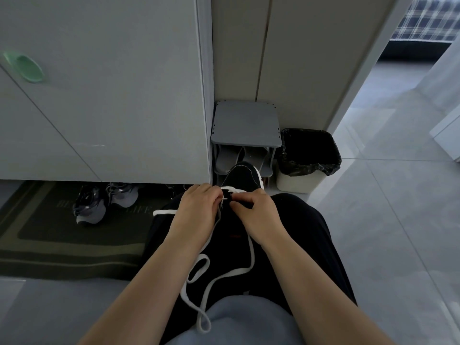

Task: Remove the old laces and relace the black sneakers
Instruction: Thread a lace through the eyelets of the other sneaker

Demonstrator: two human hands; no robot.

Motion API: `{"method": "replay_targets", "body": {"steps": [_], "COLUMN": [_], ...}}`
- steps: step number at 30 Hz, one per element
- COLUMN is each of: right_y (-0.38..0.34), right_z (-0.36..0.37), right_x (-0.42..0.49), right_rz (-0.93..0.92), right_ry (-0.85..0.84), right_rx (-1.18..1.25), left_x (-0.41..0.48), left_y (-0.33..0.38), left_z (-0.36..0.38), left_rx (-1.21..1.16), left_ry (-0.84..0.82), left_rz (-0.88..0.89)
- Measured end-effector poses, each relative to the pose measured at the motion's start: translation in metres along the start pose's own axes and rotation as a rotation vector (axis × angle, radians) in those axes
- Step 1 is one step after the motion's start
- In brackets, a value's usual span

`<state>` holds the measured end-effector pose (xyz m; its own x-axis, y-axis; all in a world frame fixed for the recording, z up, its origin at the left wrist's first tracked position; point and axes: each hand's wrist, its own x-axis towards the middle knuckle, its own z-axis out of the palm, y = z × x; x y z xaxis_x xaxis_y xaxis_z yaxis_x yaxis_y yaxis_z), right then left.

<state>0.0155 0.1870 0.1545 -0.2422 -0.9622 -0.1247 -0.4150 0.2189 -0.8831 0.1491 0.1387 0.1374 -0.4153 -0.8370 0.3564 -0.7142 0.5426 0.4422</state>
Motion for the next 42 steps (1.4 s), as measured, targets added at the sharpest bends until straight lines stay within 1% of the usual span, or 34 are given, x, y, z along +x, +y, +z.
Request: {"method": "replay_targets", "body": {"steps": [3, 6, 8, 12, 14, 16, 18, 20, 22, 23, 24, 26, 27, 28, 29, 30, 31, 32, 33, 34, 36, 37, 39, 42], "right_y": [-0.003, -0.007, -0.007, -0.002, -0.001, -0.003, -0.005, -0.004, -0.001, -0.001, -0.005, -0.013, -0.018, -0.022, -0.028, -0.03, -0.031, -0.032, -0.032, -0.032, -0.031, -0.028, -0.023, -0.017], "right_z": [-0.003, -0.003, -0.002, 0.0, 0.003, 0.005, 0.0, -0.012, -0.029, -0.039, -0.05, -0.078, -0.093, -0.108, -0.121, -0.129, -0.133, -0.131, -0.123, -0.111, -0.081, -0.065, -0.037, -0.014], "right_x": [-0.003, -0.003, -0.002, 0.005, 0.013, 0.014, 0.008, -0.002, -0.013, -0.018, -0.023, -0.036, -0.044, -0.052, -0.059, -0.063, -0.063, -0.061, -0.056, -0.05, -0.032, -0.023, -0.006, 0.008], "right_rz": [-0.034, -0.044, -0.047, -0.014, -0.005, -0.024, -0.07, -0.109, -0.07, -0.032, -0.02, -0.087, -0.147, -0.202, -0.243, -0.266, -0.266, -0.251, -0.22, -0.2, -0.198, -0.193, -0.148, -0.109], "right_ry": [-0.029, -0.082, -0.076, 0.018, 0.073, 0.119, 0.163, 0.203, 0.231, 0.251, 0.277, 0.288, 0.261, 0.229, 0.191, 0.164, 0.144, 0.124, 0.105, 0.073, -0.069, -0.123, -0.154, -0.09], "right_rx": [0.032, 0.001, -0.025, -0.068, -0.15, -0.245, -0.294, -0.254, -0.071, 0.098, 0.328, 0.805, 0.967, 1.054, 1.078, 1.042, 0.957, 0.818, 0.624, 0.379, -0.107, -0.284, -0.51, -0.668], "left_x": [0.0, 0.006, 0.011, 0.01, 0.007, 0.005, 0.005, 0.011, 0.021, 0.027, 0.033, 0.043, 0.047, 0.05, 0.052, 0.055, 0.056, 0.058, 0.059, 0.06, 0.061, 0.062, 0.063, 0.064], "left_y": [-0.003, -0.006, -0.007, -0.007, -0.006, -0.004, 0.0, 0.001, -0.001, -0.001, 0.0, 0.001, 0.0, -0.002, -0.005, -0.008, -0.009, -0.011, -0.011, -0.01, -0.006, -0.003, 0.005, 0.014], "left_z": [0.001, 0.002, 0.001, 0.001, 0.0, -0.001, -0.003, -0.006, -0.008, -0.009, -0.011, -0.014, -0.017, -0.021, -0.024, -0.026, -0.029, -0.031, -0.033, -0.036, -0.04, -0.042, -0.047, -0.06], "left_rx": [-0.006, -0.082, -0.118, -0.097, -0.072, -0.06, -0.089, -0.135, -0.096, -0.077, -0.081, -0.109, -0.092, -0.065, -0.043, -0.017, 0.014, 0.03, 0.023, -0.006, -0.084, -0.118, -0.183, -0.313], "left_ry": [-0.029, -0.112, -0.133, -0.108, -0.089, -0.072, -0.053, -0.064, -0.164, -0.239, -0.307, -0.404, -0.43, -0.45, -0.467, -0.484, -0.496, -0.505, -0.517, -0.531, -0.561, -0.569, -0.566, -0.541], "left_rz": [0.015, 0.001, -0.023, -0.04, -0.032, -0.03, -0.072, -0.108, -0.061, -0.036, -0.028, -0.042, -0.04, -0.027, -0.004, 0.028, 0.061, 0.085, 0.083, 0.056, -0.008, -0.017, -0.017, -0.032]}}
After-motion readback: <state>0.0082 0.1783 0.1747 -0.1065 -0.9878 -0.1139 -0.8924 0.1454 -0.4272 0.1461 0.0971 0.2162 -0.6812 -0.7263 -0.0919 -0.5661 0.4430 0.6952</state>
